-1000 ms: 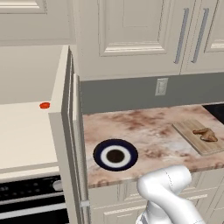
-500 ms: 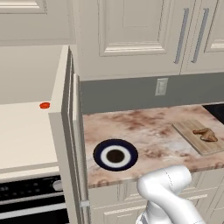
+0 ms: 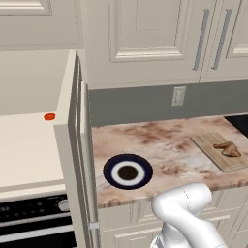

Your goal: Pick the chicken drumstick from the plate and place it on the cutting board. Then pick the condiment bottle from the cabinet and place it next to the cutting board.

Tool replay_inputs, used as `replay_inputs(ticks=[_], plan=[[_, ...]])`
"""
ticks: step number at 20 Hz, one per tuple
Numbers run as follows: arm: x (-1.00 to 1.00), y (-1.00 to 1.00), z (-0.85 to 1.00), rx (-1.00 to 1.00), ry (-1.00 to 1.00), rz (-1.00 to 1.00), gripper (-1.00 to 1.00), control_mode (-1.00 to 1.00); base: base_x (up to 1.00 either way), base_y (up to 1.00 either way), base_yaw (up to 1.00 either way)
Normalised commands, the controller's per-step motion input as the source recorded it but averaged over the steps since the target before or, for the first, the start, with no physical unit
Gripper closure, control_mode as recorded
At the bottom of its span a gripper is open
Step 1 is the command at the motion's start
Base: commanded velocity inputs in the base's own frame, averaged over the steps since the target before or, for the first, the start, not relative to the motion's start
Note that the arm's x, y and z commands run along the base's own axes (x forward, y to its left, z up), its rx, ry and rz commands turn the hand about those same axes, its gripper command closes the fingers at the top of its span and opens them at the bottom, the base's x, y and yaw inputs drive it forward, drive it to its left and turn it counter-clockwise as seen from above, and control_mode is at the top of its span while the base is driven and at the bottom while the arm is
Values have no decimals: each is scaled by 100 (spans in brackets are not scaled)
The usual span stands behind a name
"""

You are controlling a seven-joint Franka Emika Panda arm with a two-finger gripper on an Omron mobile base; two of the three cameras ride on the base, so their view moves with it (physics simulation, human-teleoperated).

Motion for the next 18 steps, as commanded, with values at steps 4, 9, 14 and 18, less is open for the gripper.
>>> replay_inputs(ticks=[4, 9, 14, 18], plan=[[25, -24, -14, 1, 7, 0, 100, -100, 0, 0, 0], [32, -26, -10, 2, 8, 0, 100, -100, 0, 0, 0], [21, -27, -11, 0, 4, 0, 100, -100, 0, 0, 0], [13, -27, -16, 0, 2, 0, 100, -100, 0, 0, 0]])
